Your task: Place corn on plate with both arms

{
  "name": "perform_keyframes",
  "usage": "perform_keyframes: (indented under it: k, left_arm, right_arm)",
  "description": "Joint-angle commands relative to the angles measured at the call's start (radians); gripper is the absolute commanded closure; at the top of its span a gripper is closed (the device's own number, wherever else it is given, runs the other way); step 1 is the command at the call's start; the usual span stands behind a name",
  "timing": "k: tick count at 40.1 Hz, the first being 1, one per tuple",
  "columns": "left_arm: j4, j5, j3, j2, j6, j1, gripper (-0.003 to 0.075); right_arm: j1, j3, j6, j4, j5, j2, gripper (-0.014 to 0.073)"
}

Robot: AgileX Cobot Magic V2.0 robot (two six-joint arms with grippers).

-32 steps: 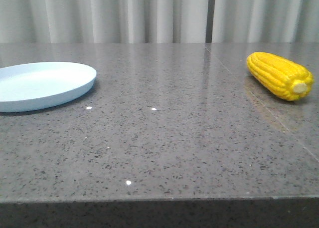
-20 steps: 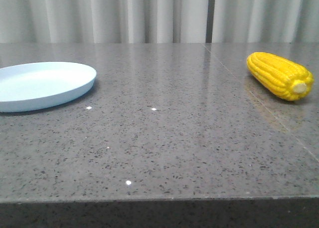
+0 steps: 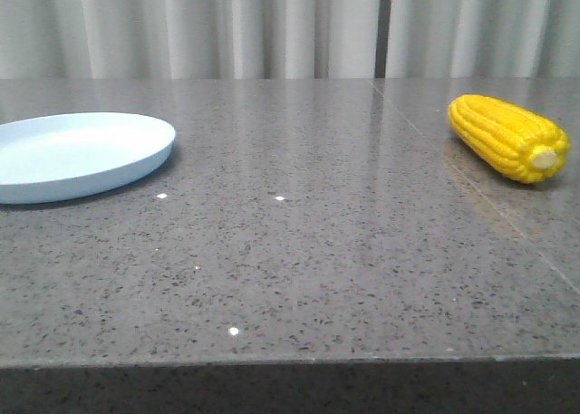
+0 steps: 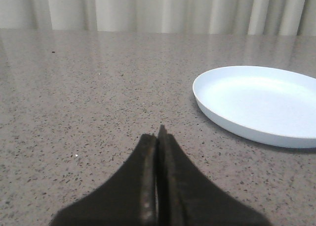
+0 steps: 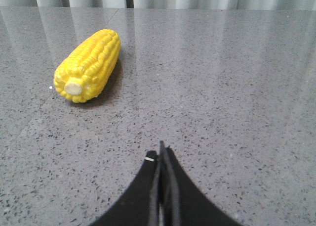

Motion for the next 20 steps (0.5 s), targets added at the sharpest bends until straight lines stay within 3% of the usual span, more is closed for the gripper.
perform_keyframes:
  k: [1, 8, 20]
  left_arm:
    - [-0.009, -0.086, 0.003, -0.019, -0.003, 0.001, 0.0741]
    - [-0.009, -0.086, 0.003, -0.019, -0.003, 0.001, 0.0741]
    - [-0.004, -0.279, 0.003, -0.019, -0.003, 0.001, 0.0741]
  right_arm:
    - [-0.008, -0.004, -0.008, -0.002, -0.086, -0.017, 0.0662]
    - [-0.008, -0.004, -0.008, -0.002, -0.086, -0.017, 0.0662]
    - [-0.008, -0.007, -0.007, 0.012, -0.131, -0.017, 0.0662]
